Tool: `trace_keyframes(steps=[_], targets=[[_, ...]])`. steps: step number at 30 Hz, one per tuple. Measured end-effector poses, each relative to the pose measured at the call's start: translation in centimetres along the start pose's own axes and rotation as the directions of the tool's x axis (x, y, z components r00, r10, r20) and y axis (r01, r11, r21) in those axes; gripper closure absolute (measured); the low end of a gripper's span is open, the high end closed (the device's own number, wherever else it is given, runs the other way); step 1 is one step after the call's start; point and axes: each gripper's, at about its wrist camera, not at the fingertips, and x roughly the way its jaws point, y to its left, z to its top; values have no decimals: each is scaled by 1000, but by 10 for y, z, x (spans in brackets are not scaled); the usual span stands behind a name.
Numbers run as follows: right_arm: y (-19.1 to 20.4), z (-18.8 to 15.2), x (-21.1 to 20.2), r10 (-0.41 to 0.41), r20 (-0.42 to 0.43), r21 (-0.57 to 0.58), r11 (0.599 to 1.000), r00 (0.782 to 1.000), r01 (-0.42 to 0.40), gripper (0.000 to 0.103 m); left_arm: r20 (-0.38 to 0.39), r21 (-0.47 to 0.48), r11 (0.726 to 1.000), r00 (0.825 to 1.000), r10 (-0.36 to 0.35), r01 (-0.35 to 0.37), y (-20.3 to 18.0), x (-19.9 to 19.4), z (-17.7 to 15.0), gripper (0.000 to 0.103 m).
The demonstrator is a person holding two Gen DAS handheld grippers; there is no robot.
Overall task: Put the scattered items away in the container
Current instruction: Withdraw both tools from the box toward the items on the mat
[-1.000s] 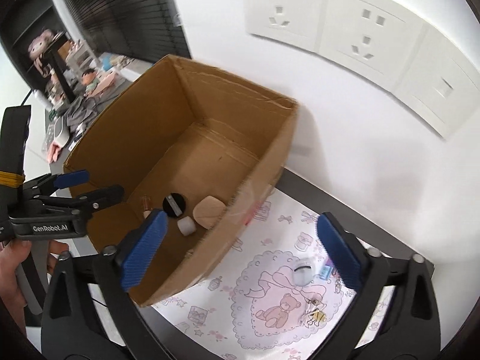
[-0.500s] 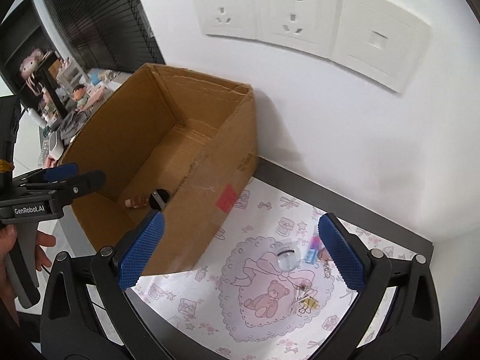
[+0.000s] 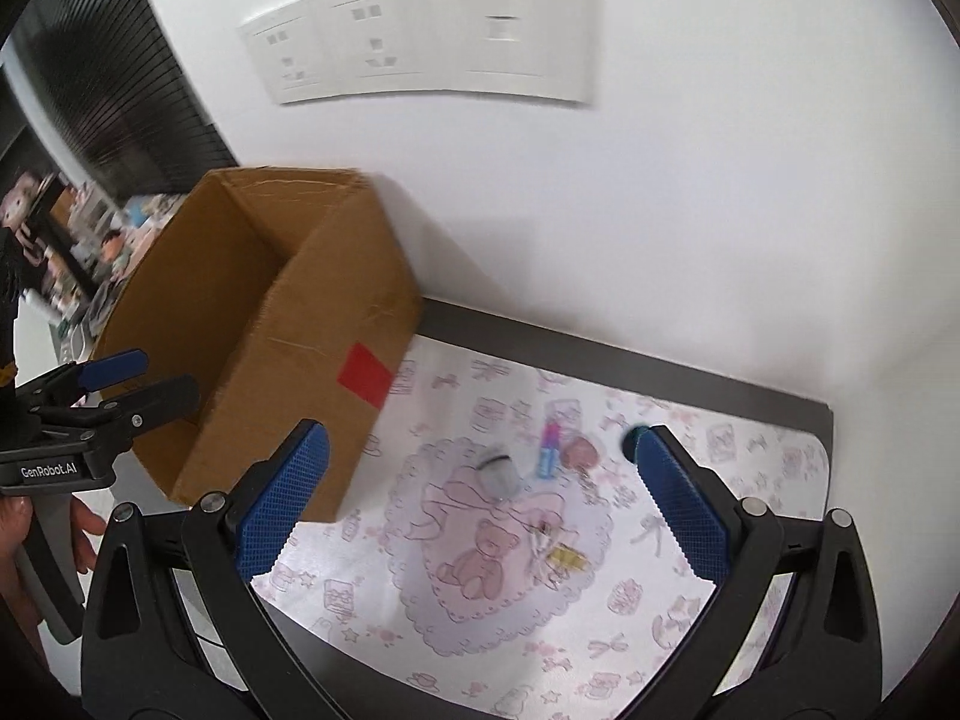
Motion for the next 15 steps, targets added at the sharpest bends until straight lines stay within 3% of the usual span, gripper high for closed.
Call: trace_keyframes(steps=[10, 15], targets=[[-49, -27, -17, -65, -4, 82, 994, 998, 65, 0, -50, 81, 994, 996, -70, 73, -55, 13, -1, 0], [-69, -39, -18, -85, -12, 130, 988, 996, 86, 0, -77, 162, 986, 997, -29, 41, -86, 24, -11, 0]])
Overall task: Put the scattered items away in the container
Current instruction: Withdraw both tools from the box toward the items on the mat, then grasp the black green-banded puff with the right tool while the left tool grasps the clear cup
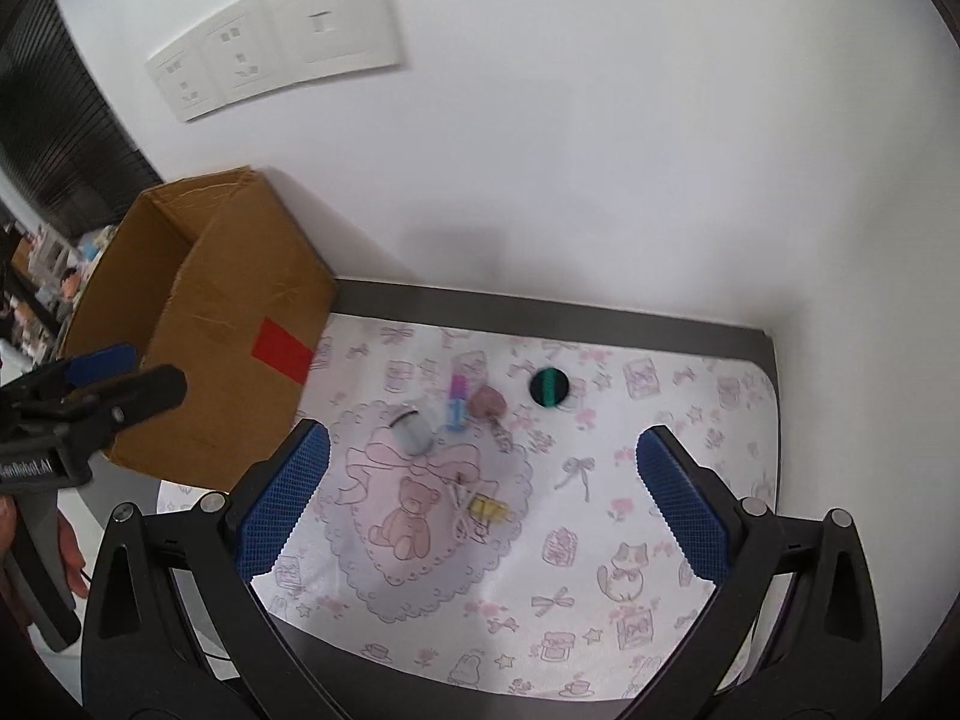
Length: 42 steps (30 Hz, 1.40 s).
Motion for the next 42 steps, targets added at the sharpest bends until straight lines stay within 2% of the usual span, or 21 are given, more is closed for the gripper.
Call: trace_keyframes(steps=[3, 7, 10, 14, 20, 26, 32, 37, 42], targets=[[-10, -6, -2, -18, 14, 19, 1000, 1000, 18, 0, -24, 27, 1000, 1000, 18, -17, -10, 8, -6, 0], [-23, -16, -2, -54, 20, 35, 998, 998, 53, 0, -58, 12, 1000, 998, 22, -21, -11, 22, -11, 0], [-33, -22, 0, -70, 16, 62, 996, 997, 69, 0, -53, 26, 999, 998, 30, -29, -14, 28, -13, 0], [-44, -27, 10, -83, -23, 90, 992, 996, 84, 0, -58, 40, 998, 998, 41, -39, -17, 35, -15, 0], [-50, -33, 23, -121, -66, 71, 990, 990, 126, 0, -110, 59, 995, 990, 91, -85, -19, 58, -18, 0], [-58, -32, 47, -78, -138, 81, 993, 987, 90, 0, -119, 73, 994, 989, 92, -84, -28, 79, -19, 0], [-61, -25, 73, -92, -160, 39, 994, 983, 100, 0, -140, 62, 995, 986, 90, -82, -31, 104, -17, 0], [-64, -22, 98, -70, -185, 21, 997, 980, 75, 0, -199, 63, 992, 973, 116, -106, -29, 134, -20, 0], [-69, -21, 127, -62, -216, 11, 998, 974, 66, 0, -249, 61, 993, 962, 113, -101, -24, 162, -24, 0]])
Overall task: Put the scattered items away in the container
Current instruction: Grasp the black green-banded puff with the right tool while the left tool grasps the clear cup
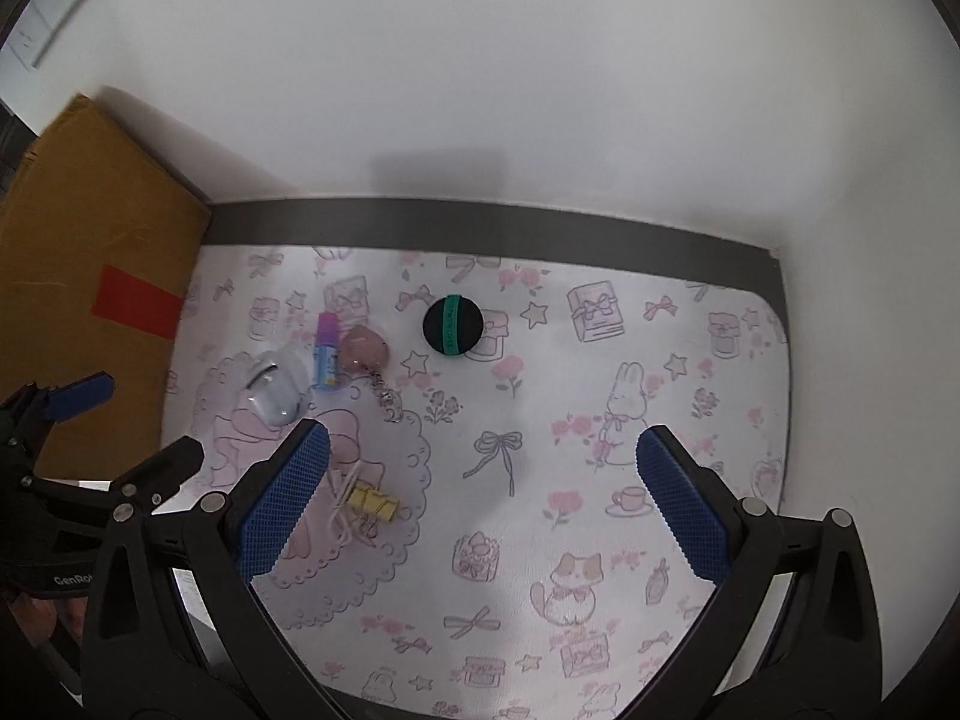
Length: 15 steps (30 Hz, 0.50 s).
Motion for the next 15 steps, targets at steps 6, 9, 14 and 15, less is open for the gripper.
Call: trace_keyframes(steps=[6, 9, 14, 15], targets=[[-1, 8, 34, -1, -61, -42, 999, 998, -2, 0, -51, -4, 1000, 999, -2, 2, 5, 30, 4, 0], [-2, 11, 48, 0, -69, -49, 999, 998, -3, 0, -64, 8, 1000, 998, 14, -14, 6, 41, 6, 0], [-7, 19, 72, 21, -93, -41, 999, 995, -25, 0, -98, 3, 1000, 995, 6, -5, 8, 59, 10, 1], [-6, 21, 76, 21, -97, -45, 999, 995, -26, 0, -104, 1, 1000, 995, 4, -4, 8, 63, 11, 1]])
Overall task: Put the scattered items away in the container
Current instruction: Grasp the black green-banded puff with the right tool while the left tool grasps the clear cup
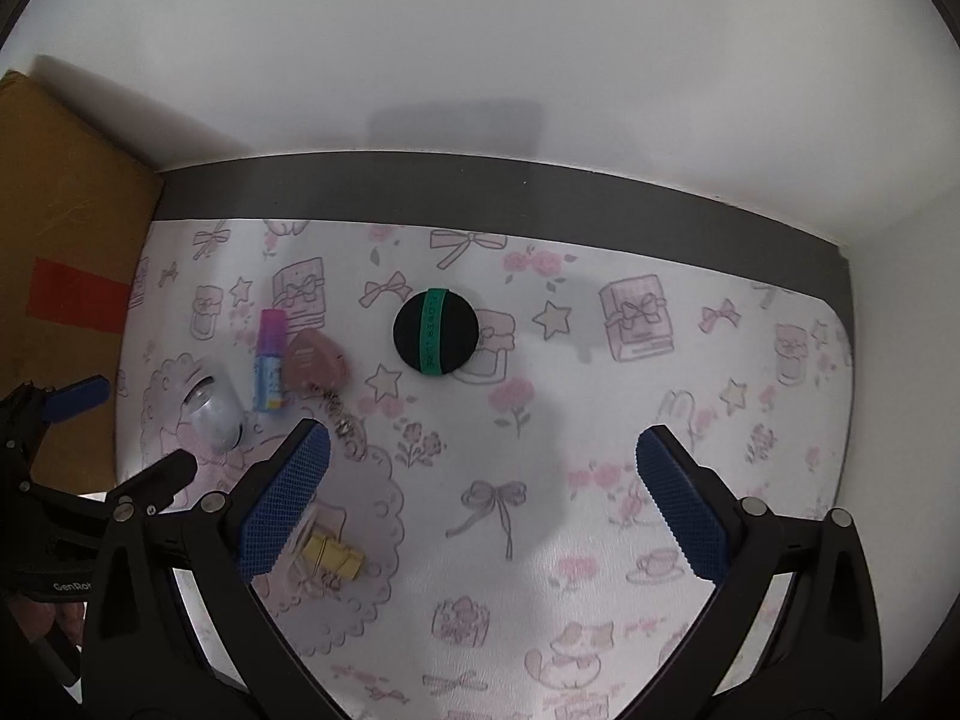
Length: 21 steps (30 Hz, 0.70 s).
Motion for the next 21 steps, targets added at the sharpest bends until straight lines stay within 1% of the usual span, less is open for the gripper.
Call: trace_keyframes(steps=[1, 3, 4, 7, 9, 13, 14, 15, 18, 19, 21], targets=[[1, 3, 6, 0, -9, -7, 1000, 1000, 0, 0, -3, -2, 1000, 1000, -1, 1, 0, 2, 1, 2], [3, 7, 13, -3, -22, -22, 1000, 1000, 2, 0, -12, -13, 1000, 1000, -5, 5, 0, 8, 2, 6], [5, 9, 18, -8, -29, -33, 999, 1000, 7, 0, -19, -22, 1000, 1000, -7, 6, 1, 11, 2, 7], [9, 14, 29, -3, -45, -44, 999, 999, 1, 0, -34, -39, 999, 999, 1, -2, 2, 18, 5, 12], [13, 17, 35, -12, -50, -61, 998, 999, 9, 0, -33, -60, 998, 999, -14, 12, 3, 19, 7, 18], [17, 22, 42, -30, -50, -88, 996, 998, 26, 0, -49, -75, 997, 998, -36, 33, 2, 24, 8, 22], [18, 23, 43, -35, -51, -91, 995, 998, 30, 0, -53, -74, 997, 998, -40, 36, 2, 25, 8, 25], [18, 24, 45, -41, -54, -95, 995, 998, 36, 3, -55, -74, 996, 997, -45, 41, 1, 27, 8, 34], [19, 26, 52, -57, -66, -108, 993, 996, 50, 14, -53, -76, 995, 997, -61, 57, 1, 27, 8, 37], [20, 26, 54, -55, -71, -110, 993, 996, 47, 15, -49, -74, 996, 997, -62, 58, 1, 26, 8, 40], [22, 26, 56, -48, -75, -113, 993, 996, 39, 21, -43, -70, 996, 997, -62, 59, 0, 25, 7, 48]])
